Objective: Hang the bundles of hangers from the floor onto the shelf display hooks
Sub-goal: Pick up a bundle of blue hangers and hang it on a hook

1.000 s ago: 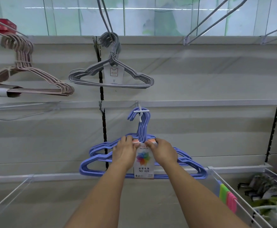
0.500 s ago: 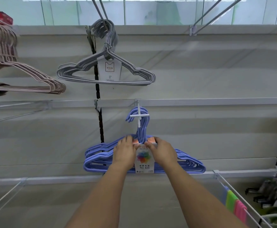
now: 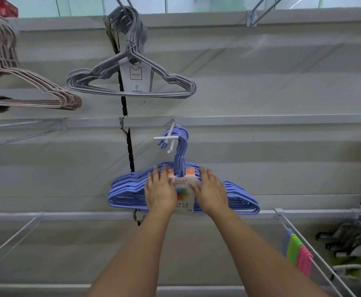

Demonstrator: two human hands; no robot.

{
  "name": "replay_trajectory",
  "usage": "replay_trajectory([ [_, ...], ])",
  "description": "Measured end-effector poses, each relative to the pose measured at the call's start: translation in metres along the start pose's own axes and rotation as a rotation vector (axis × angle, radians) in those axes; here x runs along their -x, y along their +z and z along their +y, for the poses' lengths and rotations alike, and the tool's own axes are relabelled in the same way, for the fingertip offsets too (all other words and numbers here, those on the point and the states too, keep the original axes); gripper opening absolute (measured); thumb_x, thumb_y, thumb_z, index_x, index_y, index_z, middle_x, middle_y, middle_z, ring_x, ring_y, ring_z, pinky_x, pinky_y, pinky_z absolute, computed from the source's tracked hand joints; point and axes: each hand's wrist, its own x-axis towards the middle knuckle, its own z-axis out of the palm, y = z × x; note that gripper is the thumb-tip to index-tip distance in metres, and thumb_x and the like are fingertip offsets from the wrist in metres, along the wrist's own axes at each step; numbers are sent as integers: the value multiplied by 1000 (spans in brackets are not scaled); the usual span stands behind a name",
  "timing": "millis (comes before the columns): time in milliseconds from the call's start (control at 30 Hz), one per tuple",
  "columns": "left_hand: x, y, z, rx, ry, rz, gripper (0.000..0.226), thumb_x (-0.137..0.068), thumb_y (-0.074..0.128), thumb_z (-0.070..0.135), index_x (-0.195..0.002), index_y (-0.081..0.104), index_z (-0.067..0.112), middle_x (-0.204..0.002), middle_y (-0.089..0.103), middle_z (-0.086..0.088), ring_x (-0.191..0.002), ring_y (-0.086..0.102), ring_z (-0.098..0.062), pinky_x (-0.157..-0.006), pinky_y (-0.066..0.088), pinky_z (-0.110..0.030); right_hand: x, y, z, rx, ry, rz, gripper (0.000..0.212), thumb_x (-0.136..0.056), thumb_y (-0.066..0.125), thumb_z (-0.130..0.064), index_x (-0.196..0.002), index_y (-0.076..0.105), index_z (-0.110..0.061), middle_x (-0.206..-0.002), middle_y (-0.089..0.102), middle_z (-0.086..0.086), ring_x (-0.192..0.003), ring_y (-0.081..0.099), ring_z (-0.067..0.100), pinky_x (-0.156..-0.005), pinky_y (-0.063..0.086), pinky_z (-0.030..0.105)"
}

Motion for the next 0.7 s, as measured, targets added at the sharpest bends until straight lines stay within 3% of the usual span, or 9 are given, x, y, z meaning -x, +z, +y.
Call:
replay_trajectory([
  [167,24,2,-5,22,14,48,60,-102,32,30,-152,1,22,-161,-2,-2,-148,-2,-22,-119,5,-40,25,-3,12,50,-9,-20,64,-101,30,-46,-153,7,-18,-160,9,7,-145,12,27,-119,9,41],
  [400,65,4,-11,81,-8,4,63,-101,35,32,-152,1,17,-160,-5,-2,-148,-4,-21,-120,7,-41,68,-12,25,44,-9,-12,61,-101,31,-45,-153,13,-18,-160,10,4,-147,11,22,-119,8,38],
  [700,134,19,-32,156,86,-240,60,-102,28,40,-152,8,16,-160,3,-1,-148,5,-18,-120,11,-39,153,4,40,93,133,-6,51,-102,32,-35,-149,25,-16,-158,21,7,-144,22,22,-115,18,39],
])
